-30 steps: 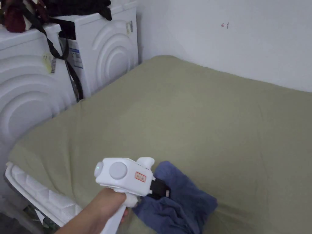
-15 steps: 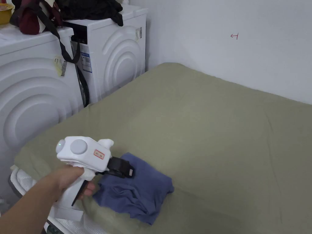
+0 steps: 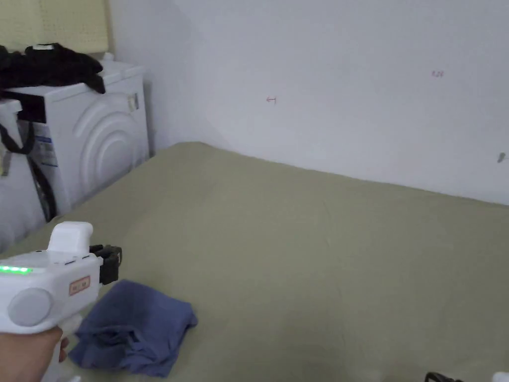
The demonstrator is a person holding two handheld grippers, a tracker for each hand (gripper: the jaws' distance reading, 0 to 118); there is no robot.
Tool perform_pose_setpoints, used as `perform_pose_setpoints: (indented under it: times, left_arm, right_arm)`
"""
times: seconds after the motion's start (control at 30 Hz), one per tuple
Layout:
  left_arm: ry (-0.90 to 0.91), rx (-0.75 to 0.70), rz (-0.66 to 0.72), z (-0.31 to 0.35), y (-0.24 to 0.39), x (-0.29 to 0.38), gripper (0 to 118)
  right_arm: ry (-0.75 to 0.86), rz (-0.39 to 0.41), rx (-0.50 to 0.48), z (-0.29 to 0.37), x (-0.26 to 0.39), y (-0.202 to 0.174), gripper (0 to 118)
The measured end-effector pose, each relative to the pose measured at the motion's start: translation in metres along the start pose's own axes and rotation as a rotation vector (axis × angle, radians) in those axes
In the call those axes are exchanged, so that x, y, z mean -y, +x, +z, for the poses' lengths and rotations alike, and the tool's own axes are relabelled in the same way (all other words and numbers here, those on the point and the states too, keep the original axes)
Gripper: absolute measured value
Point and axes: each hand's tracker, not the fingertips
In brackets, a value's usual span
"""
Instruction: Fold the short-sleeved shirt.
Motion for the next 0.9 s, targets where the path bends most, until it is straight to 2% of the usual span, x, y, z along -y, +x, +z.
perform_pose_setpoints:
  times: [0.1,0.3,0.4,0.5,0.8,0.83,0.87,0.9]
  left_arm:
    - [0.168,0.062,-0.040,0.043,0.092,-0.009,4]
    - [0.370,0.138,-0.158,0.071,0.209,-0.020,4]
    - [0.377,0.180,-0.158,0.090,0.239,-0.036,4]
    - [0.411,0.208,-0.201,0.099,0.251,-0.049,4]
    - [0.371,0.208,-0.213,0.105,0.261,-0.058,4]
    - [0.372,0.214,-0.211,0.105,0.260,-0.058,7]
    - [0.369,0.221,-0.203,0.104,0.259,-0.058,13]
    - [0.366,0.225,-0.194,0.103,0.259,-0.059,22]
  right_arm:
    - [0.135,0.036,0.069,0.031,-0.032,0.011,5]
    - [0.314,0.158,0.191,0.080,-0.084,0.026,6]
    - [0.397,0.208,0.281,0.103,-0.102,0.029,7]
    - [0.427,0.160,0.265,0.119,-0.111,0.031,7]
    - [0.511,0.145,0.269,0.138,-0.115,0.023,8]
    - [0.510,0.149,0.271,0.137,-0.115,0.022,11]
    - [0.511,0.155,0.277,0.136,-0.116,0.022,20]
    - [0.511,0.158,0.282,0.135,-0.116,0.021,39]
